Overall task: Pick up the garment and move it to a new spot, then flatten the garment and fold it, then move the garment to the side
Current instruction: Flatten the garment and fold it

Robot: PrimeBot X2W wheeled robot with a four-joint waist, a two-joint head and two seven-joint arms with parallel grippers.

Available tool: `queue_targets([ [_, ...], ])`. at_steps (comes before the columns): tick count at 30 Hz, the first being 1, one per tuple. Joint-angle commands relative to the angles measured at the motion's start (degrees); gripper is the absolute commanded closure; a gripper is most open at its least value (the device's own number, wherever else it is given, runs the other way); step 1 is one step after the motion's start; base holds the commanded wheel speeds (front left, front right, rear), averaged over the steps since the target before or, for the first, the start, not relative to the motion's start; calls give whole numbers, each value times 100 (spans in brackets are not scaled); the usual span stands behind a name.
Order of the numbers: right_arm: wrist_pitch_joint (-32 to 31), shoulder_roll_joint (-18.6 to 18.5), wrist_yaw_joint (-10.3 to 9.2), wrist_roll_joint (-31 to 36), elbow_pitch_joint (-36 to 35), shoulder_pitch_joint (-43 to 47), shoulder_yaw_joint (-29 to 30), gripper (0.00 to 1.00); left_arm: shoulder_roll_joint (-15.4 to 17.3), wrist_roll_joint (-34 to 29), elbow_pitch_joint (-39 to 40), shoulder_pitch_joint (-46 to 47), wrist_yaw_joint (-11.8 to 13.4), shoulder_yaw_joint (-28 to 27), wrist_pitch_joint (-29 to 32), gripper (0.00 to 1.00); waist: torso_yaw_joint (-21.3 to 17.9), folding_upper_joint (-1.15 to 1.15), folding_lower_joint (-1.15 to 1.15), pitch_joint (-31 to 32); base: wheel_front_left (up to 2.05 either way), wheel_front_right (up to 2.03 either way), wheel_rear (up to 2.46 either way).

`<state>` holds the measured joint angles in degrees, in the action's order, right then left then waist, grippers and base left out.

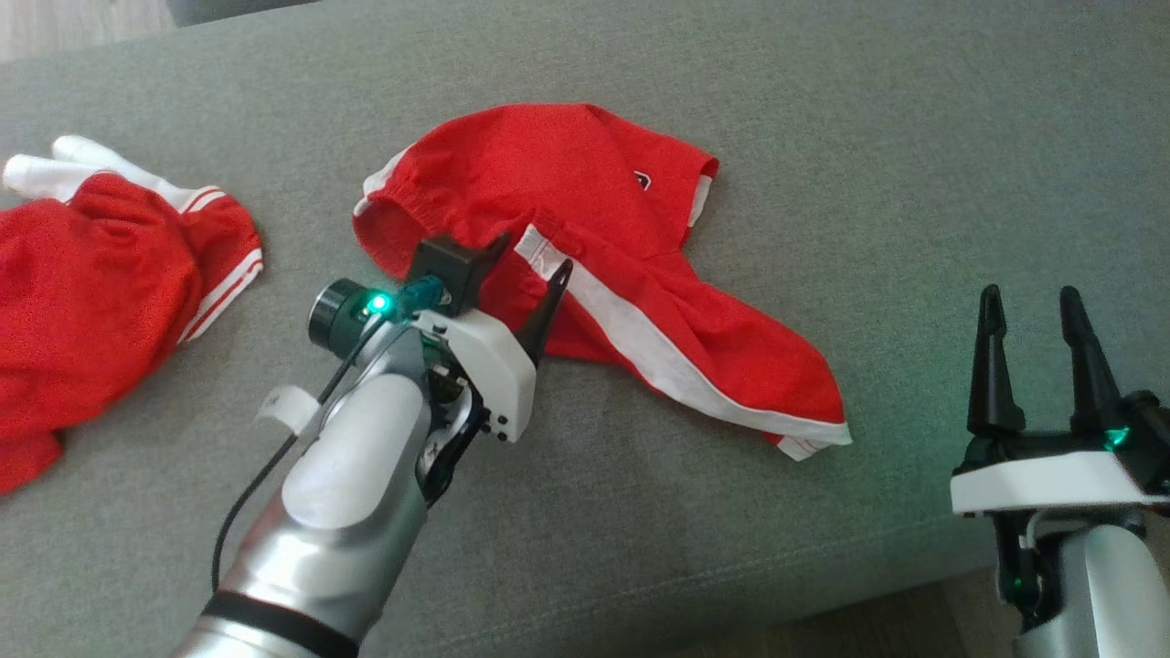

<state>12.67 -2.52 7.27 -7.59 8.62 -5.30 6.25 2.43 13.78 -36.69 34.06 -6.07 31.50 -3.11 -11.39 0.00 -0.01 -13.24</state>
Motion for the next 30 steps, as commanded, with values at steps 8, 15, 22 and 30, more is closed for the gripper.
queue_targets([
  [8,136,-36,22,-61,-66,-238,-147,0,72,52,-260,553,-46,-11,-114,0,-130,0,1,-104,0,0,0],
  [15,173,-36,22,-58,-15,-259,-151,0,66,183,-496,696,-93,157,-60,100,-198,0,1,-142,0,0,0],
  [22,174,-36,22,22,24,-202,-169,0,60,302,-496,725,-47,173,-369,100,-134,0,1,-92,0,0,0],
  [30,-43,-36,22,154,-143,138,-706,0,52,403,-356,635,98,209,-656,100,-44,0,1,-17,0,0,0],
])
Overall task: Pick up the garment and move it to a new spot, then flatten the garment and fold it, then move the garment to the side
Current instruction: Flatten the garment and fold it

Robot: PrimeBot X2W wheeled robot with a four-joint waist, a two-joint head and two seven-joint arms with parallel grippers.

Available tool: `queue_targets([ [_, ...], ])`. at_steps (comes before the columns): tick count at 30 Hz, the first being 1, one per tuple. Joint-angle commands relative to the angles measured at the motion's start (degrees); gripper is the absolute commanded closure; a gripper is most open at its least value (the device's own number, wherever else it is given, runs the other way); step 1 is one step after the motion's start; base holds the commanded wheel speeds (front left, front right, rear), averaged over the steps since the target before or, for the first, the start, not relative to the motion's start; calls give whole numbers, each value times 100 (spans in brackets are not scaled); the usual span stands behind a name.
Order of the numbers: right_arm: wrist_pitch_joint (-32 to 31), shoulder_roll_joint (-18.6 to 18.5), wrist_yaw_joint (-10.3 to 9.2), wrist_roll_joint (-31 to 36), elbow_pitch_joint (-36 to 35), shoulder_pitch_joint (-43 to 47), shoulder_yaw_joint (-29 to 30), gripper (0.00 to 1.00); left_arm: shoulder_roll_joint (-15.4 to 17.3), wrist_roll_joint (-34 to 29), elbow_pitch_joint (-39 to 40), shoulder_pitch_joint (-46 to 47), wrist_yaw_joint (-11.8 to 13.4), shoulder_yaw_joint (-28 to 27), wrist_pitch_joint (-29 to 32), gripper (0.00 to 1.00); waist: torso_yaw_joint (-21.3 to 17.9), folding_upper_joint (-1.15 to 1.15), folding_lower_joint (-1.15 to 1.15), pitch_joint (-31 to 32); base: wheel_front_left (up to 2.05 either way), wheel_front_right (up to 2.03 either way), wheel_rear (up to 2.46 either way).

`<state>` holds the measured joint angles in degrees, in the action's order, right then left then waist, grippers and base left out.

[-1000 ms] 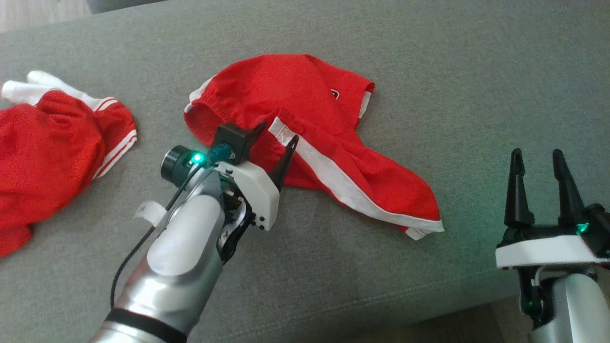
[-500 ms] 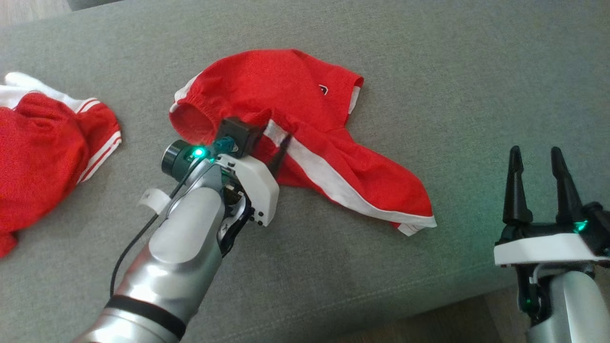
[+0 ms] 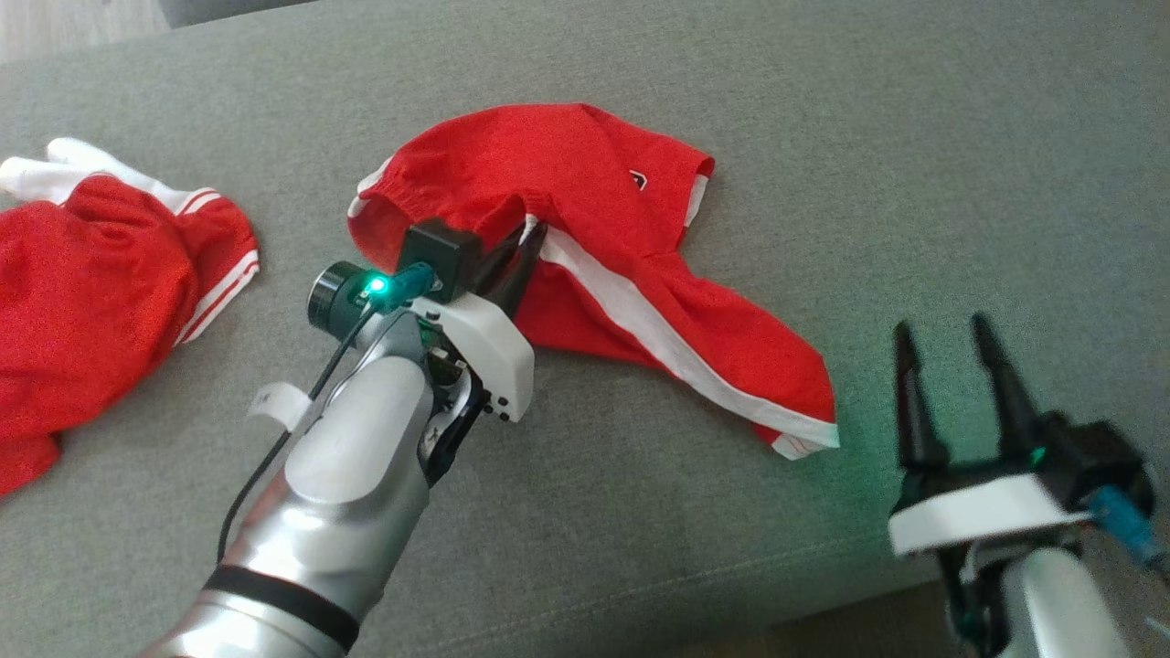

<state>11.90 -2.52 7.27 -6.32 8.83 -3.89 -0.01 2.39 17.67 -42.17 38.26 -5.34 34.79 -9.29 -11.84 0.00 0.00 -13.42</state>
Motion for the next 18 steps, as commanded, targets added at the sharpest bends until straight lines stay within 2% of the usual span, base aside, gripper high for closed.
queue_targets([
  [1,-24,-36,22,50,-193,71,-174,0,56,29,213,199,50,-113,-68,100,11,0,0,10,0,0,0],
  [5,-308,-62,22,45,-278,377,-581,0,54,76,294,148,183,-87,-180,100,75,0,0,41,0,0,0],
  [10,-759,-369,22,-212,-312,695,-1101,0,51,169,323,140,263,-16,-226,100,150,0,0,55,0,0,0],
  [13,-891,-551,22,-136,-291,743,-1290,0,50,247,348,155,289,48,-250,100,180,0,0,49,0,0,0],
  [18,-976,-600,22,99,-177,709,-1513,0,50,375,378,199,341,181,-277,100,244,0,0,29,0,0,0],
])
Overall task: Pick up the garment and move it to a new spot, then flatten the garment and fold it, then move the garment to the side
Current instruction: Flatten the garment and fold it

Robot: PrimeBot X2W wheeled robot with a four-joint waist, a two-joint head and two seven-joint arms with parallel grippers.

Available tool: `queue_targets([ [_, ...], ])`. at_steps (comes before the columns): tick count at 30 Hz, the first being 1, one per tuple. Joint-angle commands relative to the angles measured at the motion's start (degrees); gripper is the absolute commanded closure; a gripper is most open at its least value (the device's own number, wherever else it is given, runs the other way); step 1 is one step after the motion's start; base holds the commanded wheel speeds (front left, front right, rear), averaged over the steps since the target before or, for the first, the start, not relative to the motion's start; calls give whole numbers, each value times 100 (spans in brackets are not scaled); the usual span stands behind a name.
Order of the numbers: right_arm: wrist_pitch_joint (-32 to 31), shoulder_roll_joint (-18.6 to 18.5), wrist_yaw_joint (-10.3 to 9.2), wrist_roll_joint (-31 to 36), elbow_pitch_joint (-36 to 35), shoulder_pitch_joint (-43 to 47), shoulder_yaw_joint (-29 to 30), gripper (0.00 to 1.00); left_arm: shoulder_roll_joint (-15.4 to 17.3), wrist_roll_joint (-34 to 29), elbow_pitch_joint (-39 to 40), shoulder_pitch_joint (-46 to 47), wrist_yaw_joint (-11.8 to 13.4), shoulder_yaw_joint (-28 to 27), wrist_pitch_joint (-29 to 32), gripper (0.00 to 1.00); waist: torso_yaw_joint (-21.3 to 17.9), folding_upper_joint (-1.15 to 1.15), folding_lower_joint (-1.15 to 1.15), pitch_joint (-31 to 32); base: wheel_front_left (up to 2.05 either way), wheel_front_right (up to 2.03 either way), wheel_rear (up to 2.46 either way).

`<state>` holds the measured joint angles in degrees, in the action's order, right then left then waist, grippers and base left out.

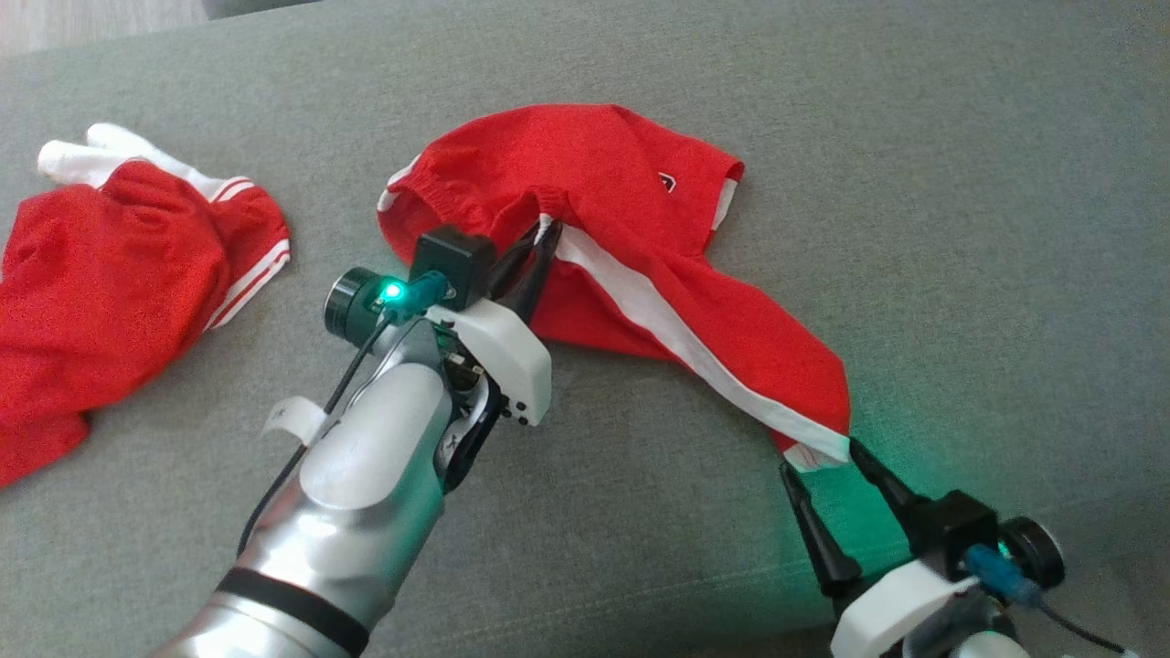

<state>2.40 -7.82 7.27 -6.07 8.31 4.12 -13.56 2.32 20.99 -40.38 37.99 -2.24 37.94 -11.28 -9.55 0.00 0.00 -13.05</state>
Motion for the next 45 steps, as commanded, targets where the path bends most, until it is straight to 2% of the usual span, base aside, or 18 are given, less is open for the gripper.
queue_targets([
  [1,-33,-77,22,149,-95,-102,-183,0,56,62,197,237,40,-113,-84,100,25,0,0,-12,0,0,0],
  [11,39,67,22,711,191,-193,51,0,56,169,96,295,103,16,-127,100,46,0,0,-5,0,0,0],
  [26,59,178,22,766,529,-346,64,0,56,262,45,350,128,152,-151,100,84,0,0,39,0,0,0],
  [27,27,180,22,748,571,-356,59,7,56,266,44,354,129,161,-155,100,93,0,0,35,0,0,0],
  [28,11,179,22,737,599,-366,57,29,56,271,43,359,132,169,-158,100,101,0,0,31,0,0,0],
  [30,-5,162,22,718,654,-388,38,100,56,280,45,370,138,180,-165,100,117,0,0,19,0,0,0],
  [36,2,71,22,784,700,-459,96,100,60,320,65,379,160,181,-202,100,166,0,0,20,0,0,0],
  [45,51,-101,22,1218,161,-889,789,100,186,298,541,358,196,135,-304,100,323,0,0,202,0,0,0],
])
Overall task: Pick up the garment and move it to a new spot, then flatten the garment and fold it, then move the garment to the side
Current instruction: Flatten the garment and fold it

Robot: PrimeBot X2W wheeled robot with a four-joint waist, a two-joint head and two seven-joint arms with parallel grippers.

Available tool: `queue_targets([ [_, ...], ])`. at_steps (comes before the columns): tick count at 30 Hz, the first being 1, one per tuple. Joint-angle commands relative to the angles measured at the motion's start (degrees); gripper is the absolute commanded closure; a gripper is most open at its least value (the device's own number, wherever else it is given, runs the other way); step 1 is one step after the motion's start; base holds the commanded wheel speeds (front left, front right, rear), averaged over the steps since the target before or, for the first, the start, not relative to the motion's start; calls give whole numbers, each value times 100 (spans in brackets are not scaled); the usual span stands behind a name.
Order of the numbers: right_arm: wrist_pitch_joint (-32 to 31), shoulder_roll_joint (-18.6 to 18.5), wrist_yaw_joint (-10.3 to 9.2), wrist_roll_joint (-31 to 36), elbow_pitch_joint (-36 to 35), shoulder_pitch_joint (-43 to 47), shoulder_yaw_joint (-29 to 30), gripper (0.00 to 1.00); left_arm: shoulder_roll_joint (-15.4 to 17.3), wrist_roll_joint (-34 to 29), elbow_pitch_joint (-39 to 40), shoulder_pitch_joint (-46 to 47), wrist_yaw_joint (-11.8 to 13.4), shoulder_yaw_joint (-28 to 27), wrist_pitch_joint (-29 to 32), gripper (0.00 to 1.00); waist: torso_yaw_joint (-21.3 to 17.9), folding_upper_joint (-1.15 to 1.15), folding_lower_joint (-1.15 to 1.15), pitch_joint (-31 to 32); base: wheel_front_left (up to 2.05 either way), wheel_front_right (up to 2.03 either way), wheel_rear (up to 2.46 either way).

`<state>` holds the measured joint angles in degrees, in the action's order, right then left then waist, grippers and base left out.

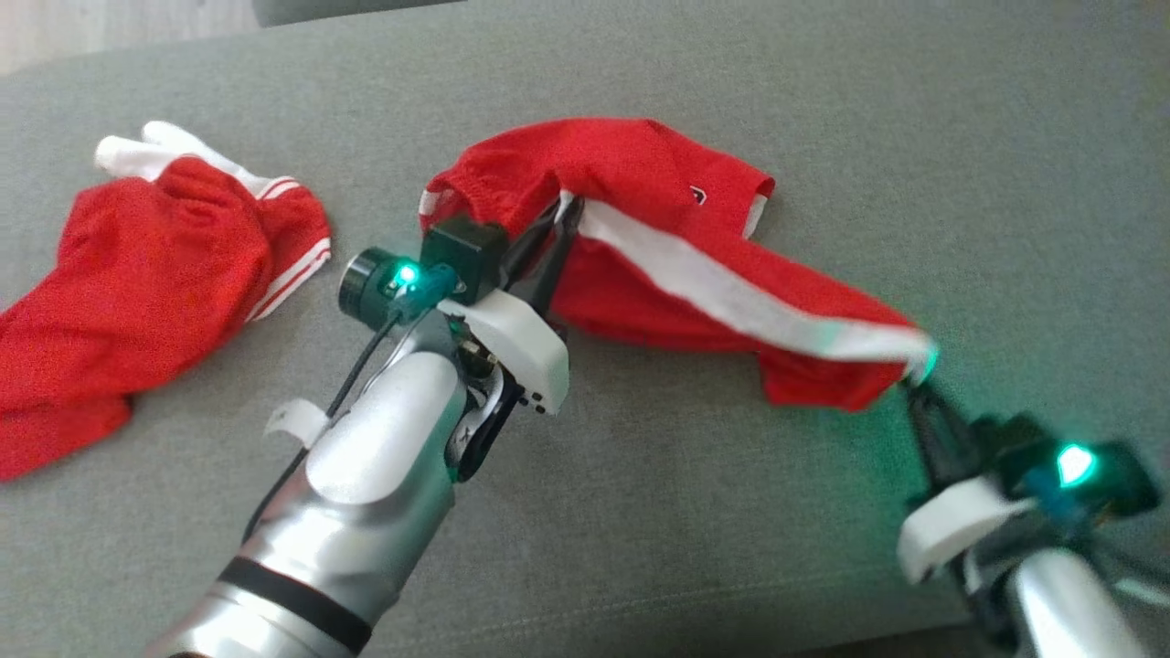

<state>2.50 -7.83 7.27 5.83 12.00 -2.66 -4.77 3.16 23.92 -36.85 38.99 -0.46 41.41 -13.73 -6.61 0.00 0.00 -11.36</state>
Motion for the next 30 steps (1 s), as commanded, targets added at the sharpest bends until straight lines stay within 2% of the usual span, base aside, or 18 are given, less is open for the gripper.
queue_targets([
  [1,22,-143,22,82,-311,-301,-20,100,132,-1,291,261,33,-230,-66,100,54,0,0,68,0,0,0],
  [5,-103,-403,22,213,-705,-758,135,100,275,-28,790,291,83,-306,-86,100,143,0,0,244,0,0,0],
  [10,-248,-822,22,110,-943,-1591,34,100,504,21,1474,399,103,-446,2,100,199,0,0,516,0,0,0],
  [14,-300,-1085,22,-56,-913,-2388,-191,100,698,115,1972,563,83,-576,248,100,199,0,0,756,0,0,0],
  [19,-308,-1223,22,-174,-713,-3151,-363,100,892,239,2478,740,143,-823,387,100,166,0,0,1023,0,0,0],
  [25,-456,-1252,22,-233,-835,-3216,-348,100,976,349,2946,596,240,-881,547,100,195,0,0,1215,0,0,0],
  [30,-913,-1254,22,-404,-1477,-2543,-167,100,1153,475,3586,59,308,-721,931,100,238,0,0,1359,0,0,0],
])
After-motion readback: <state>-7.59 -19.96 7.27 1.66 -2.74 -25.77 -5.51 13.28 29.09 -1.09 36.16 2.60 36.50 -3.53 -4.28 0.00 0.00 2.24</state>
